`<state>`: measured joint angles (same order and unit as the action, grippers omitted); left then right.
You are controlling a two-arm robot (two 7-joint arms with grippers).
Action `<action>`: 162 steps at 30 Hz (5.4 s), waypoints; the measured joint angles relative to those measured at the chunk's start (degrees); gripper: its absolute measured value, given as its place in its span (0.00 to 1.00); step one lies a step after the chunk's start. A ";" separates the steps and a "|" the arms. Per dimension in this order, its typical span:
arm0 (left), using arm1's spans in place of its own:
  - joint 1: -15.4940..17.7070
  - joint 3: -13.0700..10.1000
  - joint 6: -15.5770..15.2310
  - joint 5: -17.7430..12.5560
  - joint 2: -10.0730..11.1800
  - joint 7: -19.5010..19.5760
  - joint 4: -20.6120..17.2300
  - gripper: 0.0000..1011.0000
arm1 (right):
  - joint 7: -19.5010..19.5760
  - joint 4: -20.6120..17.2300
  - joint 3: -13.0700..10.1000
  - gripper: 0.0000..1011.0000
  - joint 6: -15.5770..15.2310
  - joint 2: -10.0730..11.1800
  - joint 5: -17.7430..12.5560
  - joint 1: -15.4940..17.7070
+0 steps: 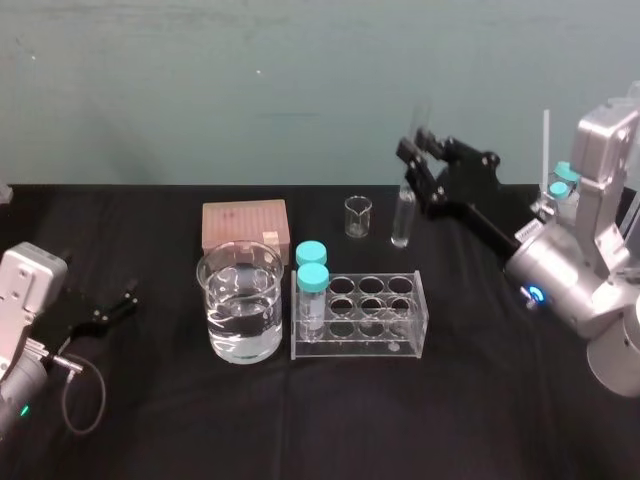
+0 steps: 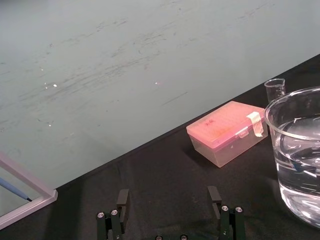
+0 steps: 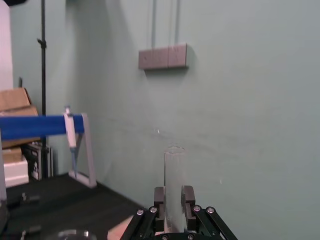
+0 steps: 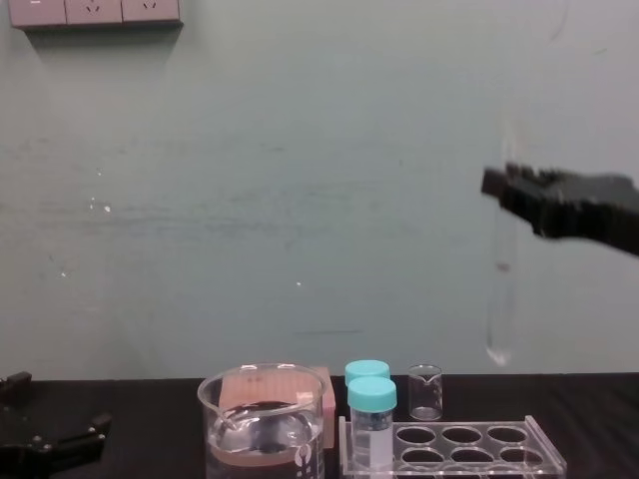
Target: Hold the test tube with one hand and immerse one end into the beaker, then return it to the test tube rack.
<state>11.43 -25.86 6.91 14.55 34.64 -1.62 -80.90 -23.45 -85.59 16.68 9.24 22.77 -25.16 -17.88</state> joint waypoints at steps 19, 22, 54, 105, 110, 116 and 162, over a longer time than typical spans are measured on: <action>0.00 0.00 0.00 0.00 0.00 0.00 0.00 0.99 | 0.41 1.57 -2.44 0.23 -0.59 -1.31 1.30 3.74; 0.00 0.00 0.00 0.00 0.00 0.00 0.00 0.99 | 0.11 2.33 -2.51 0.23 0.17 -1.95 1.31 3.53; 0.00 0.00 0.00 0.00 0.00 0.00 0.00 0.99 | -1.91 9.43 -1.13 0.23 0.63 -4.43 2.97 -0.22; 0.00 0.00 0.00 0.00 0.00 0.00 0.00 0.99 | -1.52 15.34 0.04 0.23 -0.74 -5.63 5.17 -1.08; 0.00 0.00 0.00 0.00 0.00 0.00 0.00 0.99 | -1.48 15.65 0.05 0.23 -0.72 -5.69 5.32 -1.18; 0.00 0.00 0.00 0.00 0.00 0.00 0.00 0.99 | -1.37 15.71 0.18 0.23 -0.74 -5.71 5.79 -1.32; 0.00 0.00 0.00 0.00 0.00 0.00 0.00 0.99 | -1.96 13.12 -1.08 0.99 0.35 -5.26 4.51 -1.16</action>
<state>11.43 -25.86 6.91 14.55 34.64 -1.62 -80.90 -25.41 -72.46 15.60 9.59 17.51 -20.65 -19.04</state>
